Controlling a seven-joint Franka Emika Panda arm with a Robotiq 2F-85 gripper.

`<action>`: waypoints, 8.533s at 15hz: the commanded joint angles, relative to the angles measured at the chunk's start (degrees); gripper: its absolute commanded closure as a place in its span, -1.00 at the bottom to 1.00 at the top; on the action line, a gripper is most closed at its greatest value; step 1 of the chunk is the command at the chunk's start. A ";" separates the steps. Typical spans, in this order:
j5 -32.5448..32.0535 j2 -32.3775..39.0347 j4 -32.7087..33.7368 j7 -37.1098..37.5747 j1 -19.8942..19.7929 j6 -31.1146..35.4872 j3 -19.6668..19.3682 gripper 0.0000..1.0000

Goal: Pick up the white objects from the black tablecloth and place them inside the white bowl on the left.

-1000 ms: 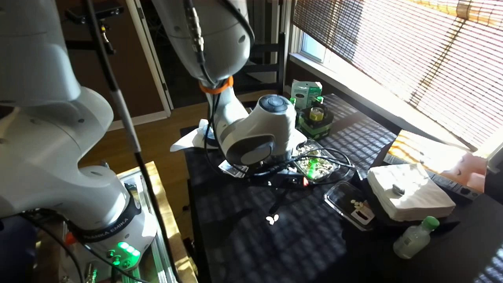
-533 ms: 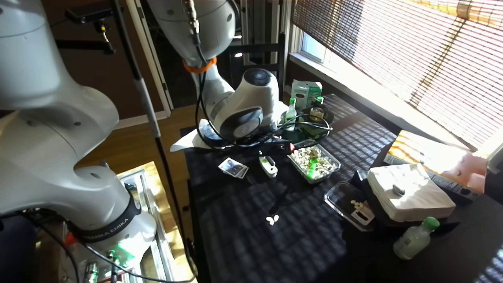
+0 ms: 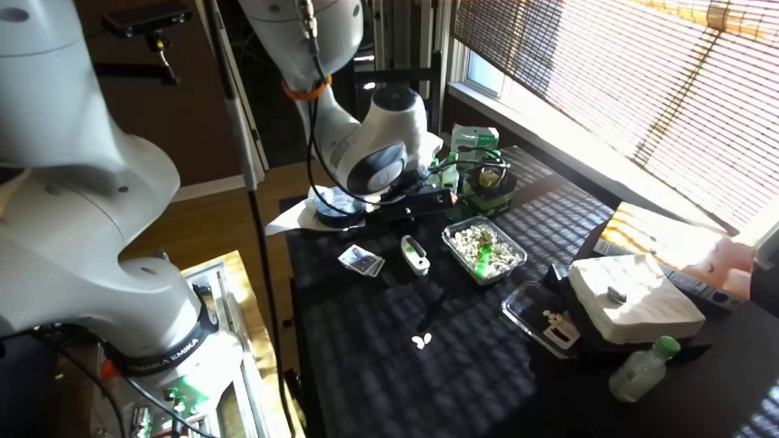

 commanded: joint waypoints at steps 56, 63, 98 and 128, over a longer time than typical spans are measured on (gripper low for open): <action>2.89 -0.93 -1.65 21.34 26.17 -15.23 -43.98 -1.00; 3.40 0.79 -2.08 18.76 22.99 -8.98 -42.76 -1.00; -4.02 -4.56 -8.29 22.14 18.95 2.01 -41.68 0.99; -9.80 8.79 26.27 28.47 54.43 -4.22 -37.52 0.35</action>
